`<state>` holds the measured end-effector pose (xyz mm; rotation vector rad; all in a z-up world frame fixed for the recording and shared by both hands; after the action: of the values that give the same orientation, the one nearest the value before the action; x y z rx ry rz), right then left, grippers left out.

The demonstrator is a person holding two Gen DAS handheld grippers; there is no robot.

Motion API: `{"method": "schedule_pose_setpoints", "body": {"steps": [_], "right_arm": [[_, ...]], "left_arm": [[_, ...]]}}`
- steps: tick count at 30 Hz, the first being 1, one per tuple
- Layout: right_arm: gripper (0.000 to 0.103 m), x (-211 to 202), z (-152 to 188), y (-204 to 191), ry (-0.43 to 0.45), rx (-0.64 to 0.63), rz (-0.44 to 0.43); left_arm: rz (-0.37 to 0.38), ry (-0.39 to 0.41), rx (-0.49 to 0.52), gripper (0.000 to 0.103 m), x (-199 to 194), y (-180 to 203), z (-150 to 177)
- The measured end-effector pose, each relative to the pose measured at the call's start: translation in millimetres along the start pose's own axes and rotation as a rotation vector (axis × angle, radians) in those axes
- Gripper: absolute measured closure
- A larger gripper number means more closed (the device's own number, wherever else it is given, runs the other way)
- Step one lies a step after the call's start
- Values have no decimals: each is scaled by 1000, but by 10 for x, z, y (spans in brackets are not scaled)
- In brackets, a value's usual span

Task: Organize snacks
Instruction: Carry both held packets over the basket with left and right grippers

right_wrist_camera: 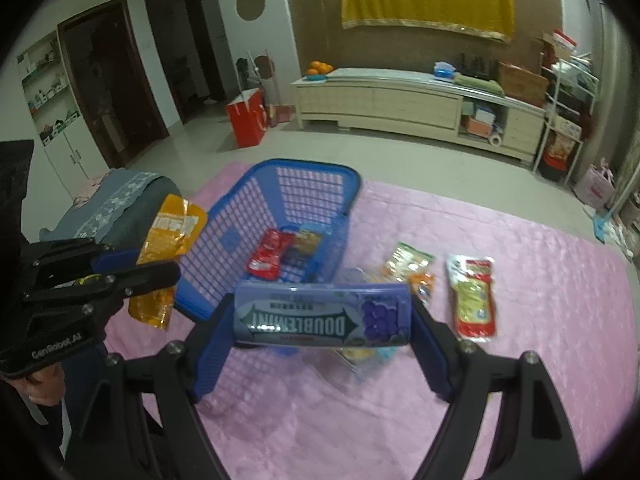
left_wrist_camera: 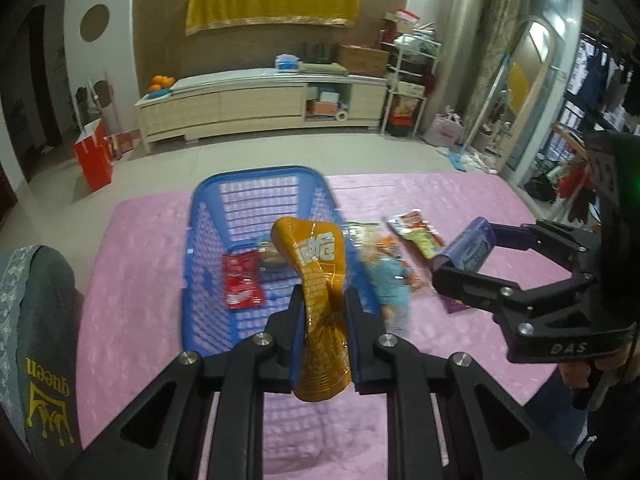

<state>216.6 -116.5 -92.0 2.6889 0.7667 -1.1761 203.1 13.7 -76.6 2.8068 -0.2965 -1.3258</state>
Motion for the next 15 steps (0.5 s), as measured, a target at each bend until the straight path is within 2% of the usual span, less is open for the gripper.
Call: {"method": "schedule_pose_setpoints", "body": {"steps": [6, 15], "right_arm": [[19, 356, -96, -282, -39, -56, -34], [19, 763, -104, -451, -110, -87, -50]], "left_arm": [[5, -33, -41, 86, 238, -382, 7], [17, -74, -88, 84, 467, -668, 123]]}}
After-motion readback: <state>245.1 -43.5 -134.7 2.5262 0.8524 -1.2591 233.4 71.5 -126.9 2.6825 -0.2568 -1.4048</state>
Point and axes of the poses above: each gripper's, at about its wrist camera, not at the fingertips, and x roughly the way its jaws point, y to its right, z to its underside, the point moved 8 cm from there along x, roughly the way its jaws point, and after that the axes turned 2 degrees about -y, right-handed, at the moved point
